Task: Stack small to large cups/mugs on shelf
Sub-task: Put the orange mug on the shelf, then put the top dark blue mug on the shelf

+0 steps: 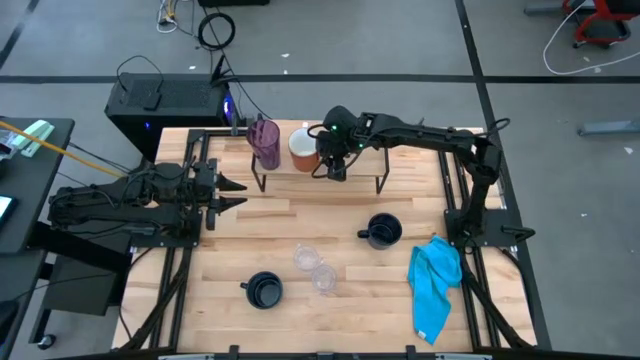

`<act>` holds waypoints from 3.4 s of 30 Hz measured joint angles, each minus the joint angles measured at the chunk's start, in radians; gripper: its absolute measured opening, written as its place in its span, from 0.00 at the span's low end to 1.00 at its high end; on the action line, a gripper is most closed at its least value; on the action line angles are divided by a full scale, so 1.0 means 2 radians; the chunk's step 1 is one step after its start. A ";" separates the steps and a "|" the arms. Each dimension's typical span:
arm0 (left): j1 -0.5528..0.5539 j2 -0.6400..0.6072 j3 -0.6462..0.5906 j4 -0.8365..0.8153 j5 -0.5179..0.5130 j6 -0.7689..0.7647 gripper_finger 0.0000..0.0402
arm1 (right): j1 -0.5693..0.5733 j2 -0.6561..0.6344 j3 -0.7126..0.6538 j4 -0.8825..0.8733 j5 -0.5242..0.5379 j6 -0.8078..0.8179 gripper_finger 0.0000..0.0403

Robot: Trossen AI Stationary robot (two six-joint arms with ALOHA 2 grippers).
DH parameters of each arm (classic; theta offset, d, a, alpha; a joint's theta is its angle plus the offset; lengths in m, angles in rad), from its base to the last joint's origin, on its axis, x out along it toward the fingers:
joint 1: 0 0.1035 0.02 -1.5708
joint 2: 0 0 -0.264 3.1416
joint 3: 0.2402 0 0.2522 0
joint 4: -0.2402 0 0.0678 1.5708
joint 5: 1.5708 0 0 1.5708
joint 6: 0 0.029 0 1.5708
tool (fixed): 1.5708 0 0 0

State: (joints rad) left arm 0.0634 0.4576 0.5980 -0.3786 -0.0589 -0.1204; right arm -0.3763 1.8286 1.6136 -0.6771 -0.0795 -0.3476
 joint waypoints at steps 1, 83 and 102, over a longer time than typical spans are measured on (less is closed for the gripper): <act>0.000 0.000 0.000 0.000 0.000 0.000 0.40 | 0.000 0.001 0.000 0.004 0.000 -0.002 0.46; 0.000 0.000 0.000 -0.009 0.000 -0.002 0.40 | 0.343 -0.037 -0.091 -0.422 0.085 0.029 0.41; 0.000 0.000 0.000 -0.009 0.000 -0.002 0.40 | 0.383 -0.036 -0.183 -0.352 0.157 -0.049 0.32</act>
State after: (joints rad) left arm 0.0635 0.4580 0.5980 -0.3969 -0.0589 -0.1249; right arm 0.3889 1.7557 1.2467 -1.3812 0.2335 -0.4448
